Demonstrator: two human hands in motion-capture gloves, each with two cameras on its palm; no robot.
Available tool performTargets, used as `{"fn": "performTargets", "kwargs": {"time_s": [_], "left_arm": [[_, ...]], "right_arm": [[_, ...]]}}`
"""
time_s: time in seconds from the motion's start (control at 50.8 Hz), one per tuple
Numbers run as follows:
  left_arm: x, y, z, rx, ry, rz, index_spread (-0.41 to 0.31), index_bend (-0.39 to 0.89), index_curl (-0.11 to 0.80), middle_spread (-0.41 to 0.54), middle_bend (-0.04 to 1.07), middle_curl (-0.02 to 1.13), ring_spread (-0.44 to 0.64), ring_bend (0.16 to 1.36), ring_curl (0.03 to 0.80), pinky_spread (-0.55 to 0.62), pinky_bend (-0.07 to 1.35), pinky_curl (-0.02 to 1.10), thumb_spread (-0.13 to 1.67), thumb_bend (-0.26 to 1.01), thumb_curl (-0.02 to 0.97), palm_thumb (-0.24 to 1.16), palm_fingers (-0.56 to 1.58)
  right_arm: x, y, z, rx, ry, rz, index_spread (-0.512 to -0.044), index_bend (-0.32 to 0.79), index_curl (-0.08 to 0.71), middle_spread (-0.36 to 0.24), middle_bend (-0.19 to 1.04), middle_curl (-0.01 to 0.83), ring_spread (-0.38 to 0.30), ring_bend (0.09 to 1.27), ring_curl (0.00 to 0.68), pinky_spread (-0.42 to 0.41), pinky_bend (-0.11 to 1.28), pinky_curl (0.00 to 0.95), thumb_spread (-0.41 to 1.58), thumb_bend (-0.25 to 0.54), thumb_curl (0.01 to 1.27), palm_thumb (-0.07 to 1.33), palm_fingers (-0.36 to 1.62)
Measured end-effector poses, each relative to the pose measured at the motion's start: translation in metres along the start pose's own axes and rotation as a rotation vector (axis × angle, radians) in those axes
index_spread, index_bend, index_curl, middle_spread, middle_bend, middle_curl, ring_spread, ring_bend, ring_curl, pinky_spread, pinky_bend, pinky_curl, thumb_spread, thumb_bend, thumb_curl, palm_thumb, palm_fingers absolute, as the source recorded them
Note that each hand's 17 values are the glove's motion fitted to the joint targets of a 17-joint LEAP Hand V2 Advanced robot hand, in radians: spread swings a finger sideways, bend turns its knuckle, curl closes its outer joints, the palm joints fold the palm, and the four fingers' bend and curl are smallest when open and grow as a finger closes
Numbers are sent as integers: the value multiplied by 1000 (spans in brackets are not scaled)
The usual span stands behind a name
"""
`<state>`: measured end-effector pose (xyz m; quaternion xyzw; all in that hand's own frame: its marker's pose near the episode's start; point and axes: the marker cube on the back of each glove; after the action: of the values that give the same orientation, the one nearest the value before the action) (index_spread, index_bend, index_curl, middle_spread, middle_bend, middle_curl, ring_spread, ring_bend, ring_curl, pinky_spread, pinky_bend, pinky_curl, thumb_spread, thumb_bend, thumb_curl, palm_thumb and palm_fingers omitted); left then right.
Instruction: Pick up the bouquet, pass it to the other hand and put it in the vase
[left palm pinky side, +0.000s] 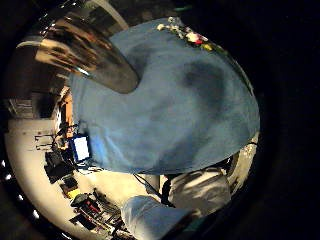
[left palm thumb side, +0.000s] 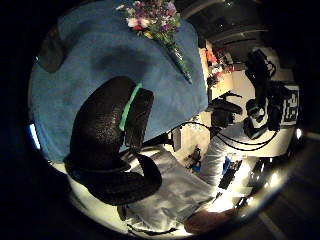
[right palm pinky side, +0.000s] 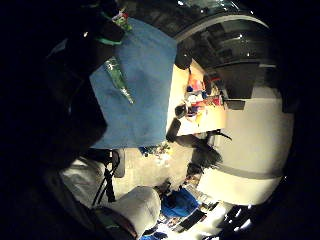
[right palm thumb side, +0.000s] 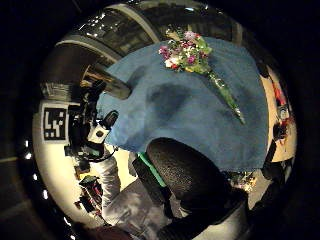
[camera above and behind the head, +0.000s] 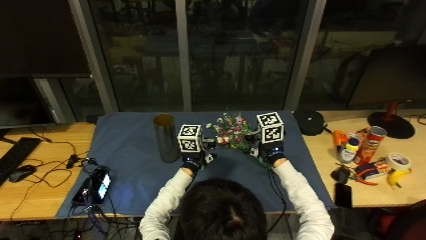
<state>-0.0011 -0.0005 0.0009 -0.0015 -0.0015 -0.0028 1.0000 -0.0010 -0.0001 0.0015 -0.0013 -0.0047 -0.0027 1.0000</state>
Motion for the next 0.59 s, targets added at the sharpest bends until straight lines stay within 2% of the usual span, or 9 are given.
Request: {"fn": "performTargets", "kwargs": {"time_s": [0.02, 0.099, 0.177, 0.217, 0.453, 0.591], "left_arm": [[0, 0, 0, -1, 0, 0, 21, 145, 40, 132, 164, 29, 171, 368, 58, 163, 419, 68, 445, 124, 44, 198, 363], [2, 2, -2, 4, 0, 6, 31, 146, 80, 193, 169, 82, 260, 414, 118, 249, 482, 128, 707, 128, 74, 223, 323], [3, 2, -3, 17, -4, 14, 36, 150, 114, 230, 176, 115, 317, 439, 147, 305, 514, 156, 879, 115, 98, 227, 297], [4, 1, -2, 17, 0, 19, 38, 152, 128, 242, 178, 128, 337, 448, 156, 325, 525, 165, 941, 108, 110, 229, 287], [5, 5, 4, 34, -25, 17, 43, 156, 198, 277, 184, 189, 395, 482, 192, 384, 564, 195, 1125, 56, 167, 240, 247], [2, 5, 7, 30, -17, 15, 44, 159, 227, 280, 194, 221, 406, 495, 208, 404, 555, 200, 1161, 25, 193, 247, 228]], "right_arm": [[0, 0, 0, 0, 0, 1, -113, -8, -12, 67, 176, 37, 83, 471, 95, 121, 539, 121, 415, 108, 45, 189, 450], [2, -1, -2, 5, 8, 14, -156, 21, 20, 90, 215, 96, 112, 568, 183, 173, 607, 207, 650, 101, 74, 213, 430], [8, -6, -4, 23, 7, 31, -169, 10, 17, 94, 273, 152, 106, 645, 237, 190, 644, 249, 801, 84, 100, 225, 463], [11, -9, -6, 25, -1, 40, -161, 8, 12, 90, 306, 179, 84, 675, 254, 182, 659, 261, 853, 72, 112, 229, 501], [42, -43, -3, -35, -74, 130, -135, 50, 32, 63, 353, 274, 17, 734, 319, 161, 703, 315, 1008, 18, 179, 274, 523], [82, -83, 28, -80, -134, 280, -124, 55, 45, 60, 332, 301, 2, 737, 333, 149, 729, 332, 1025, -12, 212, 299, 520]]}}
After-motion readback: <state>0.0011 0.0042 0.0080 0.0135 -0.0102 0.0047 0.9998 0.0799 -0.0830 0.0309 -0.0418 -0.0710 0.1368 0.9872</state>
